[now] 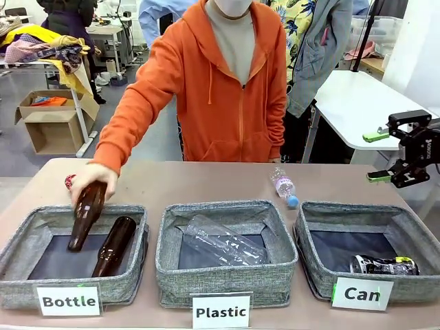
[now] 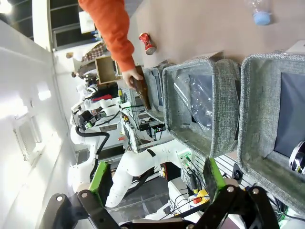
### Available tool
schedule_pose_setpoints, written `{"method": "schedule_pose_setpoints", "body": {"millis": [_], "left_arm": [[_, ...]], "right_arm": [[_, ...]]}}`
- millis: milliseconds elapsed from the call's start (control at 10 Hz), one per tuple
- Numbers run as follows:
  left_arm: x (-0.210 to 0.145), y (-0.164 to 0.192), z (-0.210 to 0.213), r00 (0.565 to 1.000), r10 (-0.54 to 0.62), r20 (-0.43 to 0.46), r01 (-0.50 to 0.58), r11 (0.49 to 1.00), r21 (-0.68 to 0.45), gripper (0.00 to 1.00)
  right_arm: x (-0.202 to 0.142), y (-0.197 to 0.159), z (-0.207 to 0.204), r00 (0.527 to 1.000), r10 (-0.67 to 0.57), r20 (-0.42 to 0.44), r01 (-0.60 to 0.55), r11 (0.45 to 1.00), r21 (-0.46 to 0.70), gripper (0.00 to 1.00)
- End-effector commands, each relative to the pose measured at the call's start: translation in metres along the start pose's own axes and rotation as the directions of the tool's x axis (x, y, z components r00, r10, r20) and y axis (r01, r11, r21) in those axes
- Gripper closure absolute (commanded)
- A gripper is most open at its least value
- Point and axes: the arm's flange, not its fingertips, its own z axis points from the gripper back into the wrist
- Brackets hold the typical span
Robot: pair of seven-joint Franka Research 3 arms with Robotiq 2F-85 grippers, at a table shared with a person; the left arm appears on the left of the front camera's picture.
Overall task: Sort the can waste into the basket.
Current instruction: Pick up the can waste from the table and place it in the right Fabric basket.
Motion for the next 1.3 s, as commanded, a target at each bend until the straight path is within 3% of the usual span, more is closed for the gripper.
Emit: {"method": "schedule_pose_setpoints", "body": {"millis": [0, 100, 300, 500, 600, 1000, 1200], "left_arm": [[-0.005, 0.007, 0.042, 0.996, 0.059, 0.064, -0.061, 0.998, 0.016, 0.0], [-0.026, 0.01, 0.075, 0.996, 0.043, 0.079, -0.038, 0.997, -0.064, 0.0], [-0.089, 0.015, 0.138, 0.956, 0.068, 0.284, -0.029, 0.99, -0.139, 0.0], [-0.129, 0.031, 0.154, 0.92, 0.086, 0.382, -0.015, 0.982, -0.186, 0.0], [-0.136, 0.036, 0.154, 0.918, 0.081, 0.388, 0.002, 0.978, -0.209, 0.0], [-0.093, 0.025, 0.114, 0.948, 0.064, 0.312, -0.032, 0.994, -0.105, 0.0], [-0.025, 0.026, 0.076, 0.976, 0.088, 0.198, -0.095, 0.995, 0.026, 0.0]], "right_arm": [[0.001, 0.003, 0.004, 1.0, -0.005, -0.012, 0.004, 1.0, -0.012, 0.0], [0.001, 0.003, 0.004, 1.0, -0.005, -0.012, 0.004, 1.0, -0.012, 0.0], [0.001, 0.003, 0.004, 1.0, -0.005, -0.012, 0.004, 1.0, -0.012, 0.0], [0.001, 0.003, 0.004, 1.0, -0.005, -0.012, 0.004, 1.0, -0.012, 0.0], [0.001, 0.003, 0.004, 1.0, -0.005, -0.012, 0.004, 1.0, -0.012, 0.0], [0.001, 0.003, 0.004, 1.0, -0.005, -0.012, 0.004, 1.0, -0.012, 0.0], [0.001, 0.003, 0.004, 1.0, -0.005, -0.012, 0.004, 1.0, -0.012, 0.0]]}}
